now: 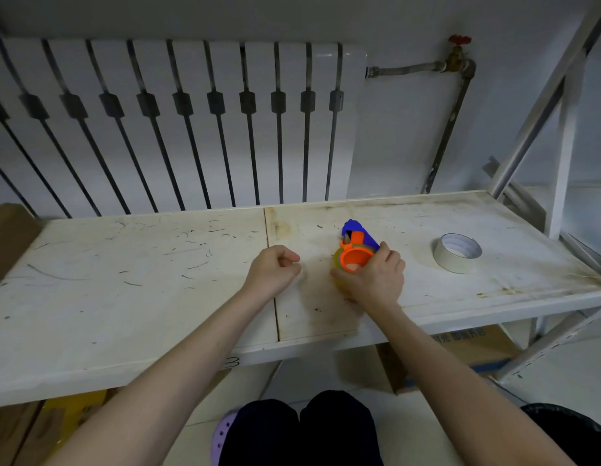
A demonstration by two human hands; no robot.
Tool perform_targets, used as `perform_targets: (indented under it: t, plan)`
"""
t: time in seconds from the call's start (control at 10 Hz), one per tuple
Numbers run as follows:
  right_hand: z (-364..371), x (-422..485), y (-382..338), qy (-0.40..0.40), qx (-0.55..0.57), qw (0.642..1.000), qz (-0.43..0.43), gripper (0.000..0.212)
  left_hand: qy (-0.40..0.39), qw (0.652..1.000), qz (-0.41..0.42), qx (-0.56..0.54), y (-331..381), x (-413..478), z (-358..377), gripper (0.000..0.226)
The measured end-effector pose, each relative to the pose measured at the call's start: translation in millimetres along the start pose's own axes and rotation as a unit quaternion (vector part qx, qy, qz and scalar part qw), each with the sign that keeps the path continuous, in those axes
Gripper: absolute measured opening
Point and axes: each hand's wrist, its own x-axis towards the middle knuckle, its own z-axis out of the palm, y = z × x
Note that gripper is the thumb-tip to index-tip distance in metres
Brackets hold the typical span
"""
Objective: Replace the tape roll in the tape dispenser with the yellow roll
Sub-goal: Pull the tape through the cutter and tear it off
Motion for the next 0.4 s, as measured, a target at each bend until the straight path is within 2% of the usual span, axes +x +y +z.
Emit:
perform_targets:
  t: [0.3, 0.4]
  plan:
    - [-9.5, 4.9, 1.7, -0.057, -0.054, 0.997, -0.013, 0.108, 0.044, 0.997, 0.014, -0.055, 14.4, -0.2, -23.6, 0.017]
    - [-23.4, 6.0, -4.2, -0.074, -0.026, 0.997, -0.025, 0.112, 0.066, 0.995, 0.029, -0.073, 31.8, -6.6, -37.3, 0.019]
